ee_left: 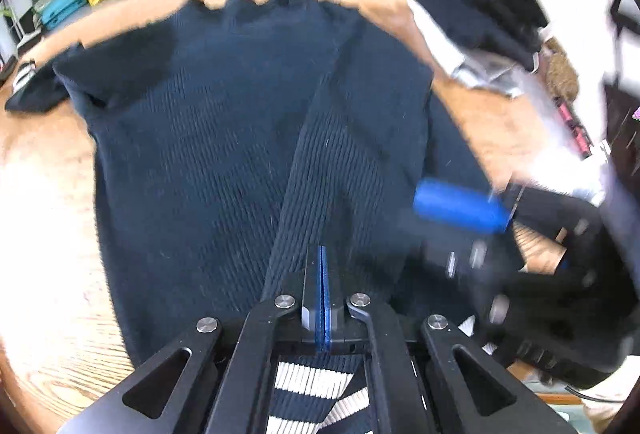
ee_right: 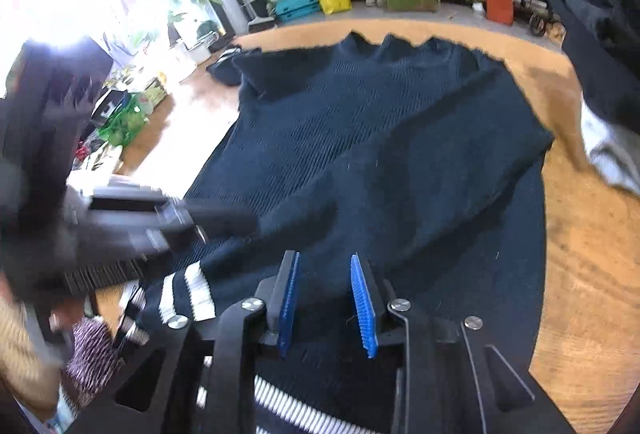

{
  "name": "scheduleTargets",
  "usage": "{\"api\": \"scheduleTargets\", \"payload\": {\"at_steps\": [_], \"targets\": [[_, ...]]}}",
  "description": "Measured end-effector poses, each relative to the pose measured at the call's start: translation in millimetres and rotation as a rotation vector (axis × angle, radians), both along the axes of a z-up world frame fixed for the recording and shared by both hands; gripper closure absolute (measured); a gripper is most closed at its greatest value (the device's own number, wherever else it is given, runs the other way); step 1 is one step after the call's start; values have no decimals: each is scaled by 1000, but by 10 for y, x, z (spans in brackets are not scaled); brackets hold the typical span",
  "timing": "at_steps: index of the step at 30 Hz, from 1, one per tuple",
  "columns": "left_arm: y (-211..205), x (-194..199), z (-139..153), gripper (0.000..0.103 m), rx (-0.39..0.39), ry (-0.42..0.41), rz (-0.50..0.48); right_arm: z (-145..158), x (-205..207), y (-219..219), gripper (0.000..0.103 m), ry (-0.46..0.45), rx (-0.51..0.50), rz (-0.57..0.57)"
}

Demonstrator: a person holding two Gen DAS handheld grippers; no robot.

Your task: Fold clothes

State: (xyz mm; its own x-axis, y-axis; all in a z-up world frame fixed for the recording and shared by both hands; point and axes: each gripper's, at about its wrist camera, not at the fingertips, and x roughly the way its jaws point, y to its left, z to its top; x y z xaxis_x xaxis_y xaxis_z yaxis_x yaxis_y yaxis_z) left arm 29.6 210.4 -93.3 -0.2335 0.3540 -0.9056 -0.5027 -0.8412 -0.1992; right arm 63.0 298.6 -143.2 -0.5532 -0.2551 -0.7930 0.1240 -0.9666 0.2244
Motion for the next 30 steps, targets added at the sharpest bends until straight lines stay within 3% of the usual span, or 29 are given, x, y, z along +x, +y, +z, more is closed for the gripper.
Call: {"api": "scheduleTargets", "payload": {"at_steps": [3, 7, 8, 10, 12, 17, 19, 24, 27, 30], "targets": [[-164, -18, -107, 100, 14, -20, 40, 12, -158, 51, 68, 37, 54, -44], [-423, -48, -131, 100, 104, -56, 93, -230, -457, 185, 71, -62, 39, -73], [-455, -33, -122, 100, 127, -72, 120, -229, -446, 194, 71, -46, 46, -59], [-480, -7, -79, 100, 153, -89, 143, -192, -389, 219, 69, -35, 41, -58], [-500, 112, -30, 100, 133, -81, 138, -125, -258, 192, 68, -30, -24, -55], [-555, 284, -125, 100, 98, -125, 108, -99, 123, -217, 68, -11, -89, 56], [-613, 360, -121, 100, 117, -115, 113, -147, 203, -354, 68, -22, -119, 87], [-721, 289, -150, 100, 197, -145, 181, -241, 321, -475, 71, -24, -50, 100], [-750, 403, -58, 100, 175, -133, 209, -203, 389, -450, 70, -47, -83, 90], [-790, 525, -8, 100, 153, -137, 235, -104, 459, -566, 68, -12, -141, 131]]}}
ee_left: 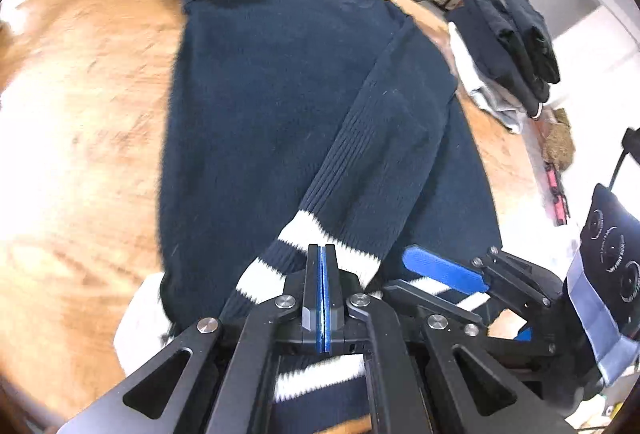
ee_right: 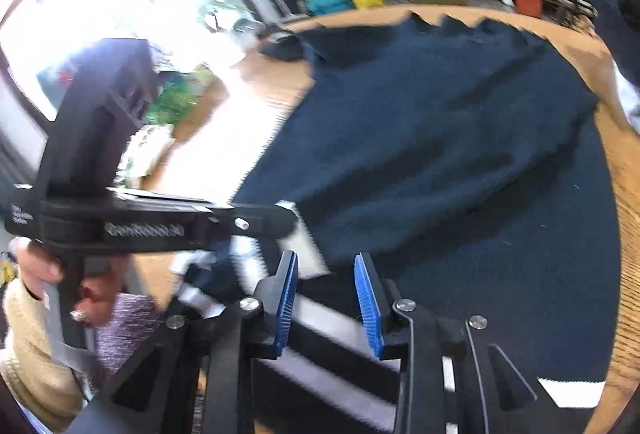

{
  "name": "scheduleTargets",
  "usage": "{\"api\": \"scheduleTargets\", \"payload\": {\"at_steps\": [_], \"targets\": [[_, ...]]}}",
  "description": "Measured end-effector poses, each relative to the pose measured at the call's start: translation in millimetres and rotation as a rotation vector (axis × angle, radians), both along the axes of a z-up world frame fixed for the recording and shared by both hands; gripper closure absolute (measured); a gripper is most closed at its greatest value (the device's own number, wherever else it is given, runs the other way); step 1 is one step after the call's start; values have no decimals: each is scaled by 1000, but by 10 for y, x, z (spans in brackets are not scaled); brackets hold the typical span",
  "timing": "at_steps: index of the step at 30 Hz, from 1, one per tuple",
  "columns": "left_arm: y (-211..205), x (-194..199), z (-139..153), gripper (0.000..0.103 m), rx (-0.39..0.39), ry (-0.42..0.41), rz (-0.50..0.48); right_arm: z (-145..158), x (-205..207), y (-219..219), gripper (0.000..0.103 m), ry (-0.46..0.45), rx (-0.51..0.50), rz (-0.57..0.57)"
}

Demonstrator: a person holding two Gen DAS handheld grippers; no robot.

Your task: Fold clothes

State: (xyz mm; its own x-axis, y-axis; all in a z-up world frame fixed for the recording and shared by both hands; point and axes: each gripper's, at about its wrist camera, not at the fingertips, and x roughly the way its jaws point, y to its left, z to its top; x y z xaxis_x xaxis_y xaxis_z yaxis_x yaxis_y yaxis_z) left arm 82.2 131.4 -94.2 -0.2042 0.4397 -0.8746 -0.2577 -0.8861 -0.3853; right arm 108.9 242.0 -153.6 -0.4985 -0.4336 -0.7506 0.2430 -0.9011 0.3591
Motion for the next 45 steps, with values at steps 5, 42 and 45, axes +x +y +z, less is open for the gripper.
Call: {"api": "scheduleTargets", "payload": {"at_steps": [5, 42, 45], "targets": [[-74, 42, -140, 100, 3, -31, 27, -79, 5, -337, 68, -15, 33, 63], [-251, 621, -426, 100, -95, 35, 91, -139, 1108, 1179, 64, -87, 122, -254], [-271, 626, -454, 100, -104, 42, 86, -154, 1138, 1371, 68, -108, 55, -290]]}}
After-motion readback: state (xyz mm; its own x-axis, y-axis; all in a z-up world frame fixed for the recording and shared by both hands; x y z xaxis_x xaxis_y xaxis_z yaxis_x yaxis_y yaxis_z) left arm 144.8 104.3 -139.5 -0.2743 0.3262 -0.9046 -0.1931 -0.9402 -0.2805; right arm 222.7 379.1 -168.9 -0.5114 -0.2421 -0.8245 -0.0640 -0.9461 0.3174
